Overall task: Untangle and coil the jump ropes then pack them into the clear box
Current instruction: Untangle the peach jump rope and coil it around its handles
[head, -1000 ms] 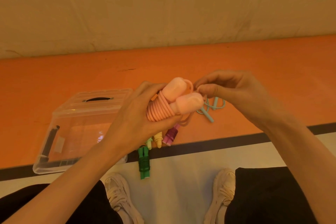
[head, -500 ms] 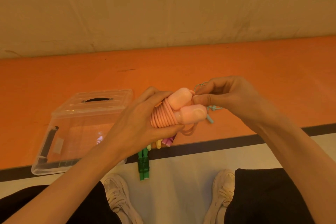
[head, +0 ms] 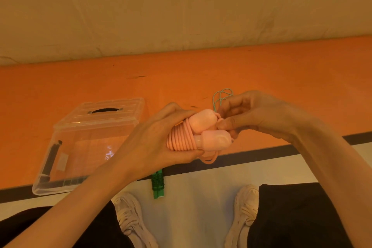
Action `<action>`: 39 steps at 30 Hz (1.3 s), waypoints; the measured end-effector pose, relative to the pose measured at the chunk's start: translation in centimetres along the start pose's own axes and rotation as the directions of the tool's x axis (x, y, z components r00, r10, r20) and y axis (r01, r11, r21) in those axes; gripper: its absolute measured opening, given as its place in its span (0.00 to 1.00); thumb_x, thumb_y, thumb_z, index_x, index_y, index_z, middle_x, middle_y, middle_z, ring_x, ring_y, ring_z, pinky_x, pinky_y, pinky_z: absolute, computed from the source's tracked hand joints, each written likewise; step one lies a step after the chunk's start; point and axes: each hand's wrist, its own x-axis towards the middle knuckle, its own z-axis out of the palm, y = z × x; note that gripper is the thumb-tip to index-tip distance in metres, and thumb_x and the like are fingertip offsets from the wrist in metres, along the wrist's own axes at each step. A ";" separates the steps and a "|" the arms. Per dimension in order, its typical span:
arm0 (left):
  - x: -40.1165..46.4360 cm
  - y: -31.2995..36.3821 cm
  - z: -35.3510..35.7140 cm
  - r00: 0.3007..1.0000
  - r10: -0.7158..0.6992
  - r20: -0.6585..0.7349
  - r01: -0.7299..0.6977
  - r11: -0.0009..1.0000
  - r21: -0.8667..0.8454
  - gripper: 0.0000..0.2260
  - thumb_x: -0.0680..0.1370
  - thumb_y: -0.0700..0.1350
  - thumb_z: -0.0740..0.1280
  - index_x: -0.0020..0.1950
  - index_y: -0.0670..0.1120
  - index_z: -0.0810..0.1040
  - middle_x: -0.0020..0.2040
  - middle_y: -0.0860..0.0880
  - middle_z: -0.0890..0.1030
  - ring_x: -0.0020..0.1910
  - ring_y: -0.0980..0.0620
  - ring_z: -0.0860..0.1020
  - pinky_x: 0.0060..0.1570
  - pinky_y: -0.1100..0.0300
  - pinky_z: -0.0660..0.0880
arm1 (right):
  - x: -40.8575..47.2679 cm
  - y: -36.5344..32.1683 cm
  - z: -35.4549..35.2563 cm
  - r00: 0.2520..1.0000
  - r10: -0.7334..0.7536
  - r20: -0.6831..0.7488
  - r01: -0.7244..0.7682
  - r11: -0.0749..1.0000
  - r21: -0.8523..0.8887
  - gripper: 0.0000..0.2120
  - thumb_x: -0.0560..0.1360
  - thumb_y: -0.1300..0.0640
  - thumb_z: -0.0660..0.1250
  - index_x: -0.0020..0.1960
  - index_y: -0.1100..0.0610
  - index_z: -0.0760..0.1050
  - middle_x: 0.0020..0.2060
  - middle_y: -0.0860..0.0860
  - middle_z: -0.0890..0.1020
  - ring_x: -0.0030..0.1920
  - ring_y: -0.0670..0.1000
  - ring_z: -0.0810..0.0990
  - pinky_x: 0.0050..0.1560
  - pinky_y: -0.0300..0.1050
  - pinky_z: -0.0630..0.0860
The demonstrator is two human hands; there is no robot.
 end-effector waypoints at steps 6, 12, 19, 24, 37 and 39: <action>0.0 0.1 0.1 0.999 0.023 0.032 -0.026 0.994 0.104 0.29 0.69 0.66 0.69 0.68 0.58 0.71 0.52 0.62 0.71 0.50 0.61 0.72 0.39 0.56 0.75 | 0.1 0.2 1.0 0.992 -0.040 -0.116 0.012 0.973 -0.229 0.07 0.68 0.66 0.75 0.44 0.66 0.79 0.33 0.61 0.81 0.29 0.51 0.79 0.32 0.39 0.76; 0.1 -0.1 0.3 1.000 0.018 0.014 -0.019 0.996 0.088 0.29 0.69 0.65 0.69 0.68 0.60 0.69 0.53 0.61 0.71 0.51 0.60 0.73 0.41 0.55 0.75 | 0.6 0.9 1.6 0.947 -0.161 -0.279 0.042 0.920 -0.389 0.05 0.69 0.61 0.74 0.37 0.56 0.79 0.30 0.55 0.82 0.28 0.49 0.81 0.33 0.43 0.77; -0.1 0.3 -0.1 0.999 0.043 -0.021 -0.043 0.999 -0.006 0.30 0.69 0.66 0.69 0.69 0.61 0.68 0.55 0.63 0.71 0.54 0.61 0.74 0.45 0.58 0.75 | -0.4 0.6 -0.4 0.992 -0.002 0.124 -0.016 0.989 0.149 0.07 0.64 0.62 0.72 0.43 0.62 0.83 0.38 0.61 0.81 0.35 0.53 0.81 0.37 0.42 0.80; -0.2 0.3 -0.3 0.997 0.055 -0.052 -0.056 0.998 -0.002 0.30 0.69 0.66 0.69 0.69 0.60 0.69 0.55 0.61 0.73 0.53 0.60 0.74 0.44 0.56 0.76 | -0.3 0.9 -0.3 0.984 -0.039 0.174 -0.001 0.974 0.226 0.07 0.66 0.65 0.71 0.44 0.61 0.82 0.39 0.58 0.81 0.37 0.52 0.81 0.38 0.41 0.80; 0.0 -0.4 -0.6 0.980 0.198 0.013 -0.184 0.883 0.432 0.32 0.72 0.69 0.61 0.71 0.54 0.68 0.59 0.54 0.72 0.43 0.54 0.77 0.40 0.57 0.68 | -0.1 1.3 0.6 0.989 0.041 0.140 -0.055 0.993 0.102 0.04 0.74 0.67 0.68 0.47 0.65 0.81 0.34 0.55 0.77 0.33 0.49 0.74 0.37 0.41 0.76; 0.2 -0.4 -0.9 0.976 0.217 -0.008 -0.190 0.867 0.461 0.31 0.72 0.67 0.62 0.71 0.53 0.67 0.60 0.53 0.71 0.43 0.54 0.78 0.35 0.59 0.71 | 0.1 1.4 0.7 0.985 0.086 0.148 -0.128 0.945 0.301 0.03 0.69 0.64 0.68 0.37 0.60 0.79 0.31 0.52 0.74 0.29 0.47 0.69 0.35 0.42 0.70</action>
